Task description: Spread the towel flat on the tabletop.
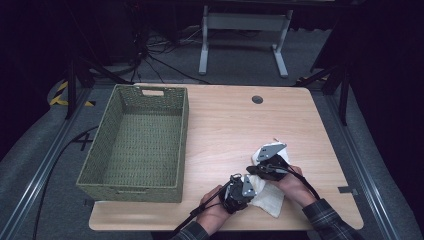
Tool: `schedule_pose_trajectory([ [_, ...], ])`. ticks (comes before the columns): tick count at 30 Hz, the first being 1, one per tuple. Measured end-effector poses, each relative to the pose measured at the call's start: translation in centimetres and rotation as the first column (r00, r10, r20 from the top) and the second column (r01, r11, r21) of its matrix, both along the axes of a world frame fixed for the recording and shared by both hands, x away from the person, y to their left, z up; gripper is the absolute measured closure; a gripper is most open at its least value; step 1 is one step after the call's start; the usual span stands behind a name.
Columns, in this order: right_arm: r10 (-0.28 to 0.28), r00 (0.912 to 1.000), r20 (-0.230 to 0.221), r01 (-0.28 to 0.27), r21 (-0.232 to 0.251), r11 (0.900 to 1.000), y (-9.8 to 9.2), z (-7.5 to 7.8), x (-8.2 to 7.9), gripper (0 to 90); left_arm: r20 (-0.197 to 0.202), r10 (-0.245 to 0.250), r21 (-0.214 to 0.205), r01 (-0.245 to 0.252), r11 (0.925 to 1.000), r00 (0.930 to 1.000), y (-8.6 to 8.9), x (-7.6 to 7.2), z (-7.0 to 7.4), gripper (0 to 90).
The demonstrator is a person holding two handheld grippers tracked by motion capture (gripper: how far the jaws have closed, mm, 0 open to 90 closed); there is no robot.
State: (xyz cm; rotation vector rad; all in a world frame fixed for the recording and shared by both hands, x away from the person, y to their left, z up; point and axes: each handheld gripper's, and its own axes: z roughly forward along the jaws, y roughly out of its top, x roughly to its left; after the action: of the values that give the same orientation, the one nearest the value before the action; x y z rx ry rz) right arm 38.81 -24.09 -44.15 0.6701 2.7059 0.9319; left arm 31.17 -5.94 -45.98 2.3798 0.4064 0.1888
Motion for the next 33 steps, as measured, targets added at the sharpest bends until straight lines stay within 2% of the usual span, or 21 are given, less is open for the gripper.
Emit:
schedule_pose_trajectory([
  [6,-0.052,0.9986,0.011,0.052,0.002,0.9987,-3.3,0.7,-1.3,89.6,-0.012,0.048,-0.001,-0.048,0.9988,0.9988,0.1,0.1,0.0,85.8],
  [13,-0.089,0.9955,-0.033,0.090,0.020,0.9958,-6.6,0.3,-3.3,89.6,-0.028,0.081,-0.003,-0.081,0.9967,0.9963,0.2,0.2,0.0,85.7],
  [21,-0.086,0.9961,-0.019,0.087,0.071,0.9937,-8.9,0.8,-5.8,89.3,-0.032,0.108,-0.003,-0.108,0.9941,0.9936,0.4,0.4,0.0,85.7],
  [27,-0.031,0.9976,-0.063,0.035,0.070,0.9969,-9.1,0.0,-7.3,89.3,-0.024,0.165,-0.012,-0.165,0.9862,0.9860,0.7,0.7,0.0,85.7],
  [31,0.001,0.9965,-0.084,0.003,0.053,0.9986,-9.1,-0.5,-7.4,89.3,-0.016,0.223,-0.008,-0.223,0.9748,0.9748,1.5,1.2,0.0,85.8],
  [32,0.009,0.9959,-0.090,-0.005,0.051,0.9987,-9.0,-0.6,-7.4,89.3,-0.020,0.253,-0.007,-0.253,0.9675,0.9674,1.8,1.4,0.0,85.8],
  [33,0.018,0.9963,-0.084,-0.014,0.045,0.9989,-8.9,-0.6,-7.4,89.3,-0.024,0.258,0.004,-0.258,0.9661,0.9658,2.3,1.7,0.1,85.9],
])
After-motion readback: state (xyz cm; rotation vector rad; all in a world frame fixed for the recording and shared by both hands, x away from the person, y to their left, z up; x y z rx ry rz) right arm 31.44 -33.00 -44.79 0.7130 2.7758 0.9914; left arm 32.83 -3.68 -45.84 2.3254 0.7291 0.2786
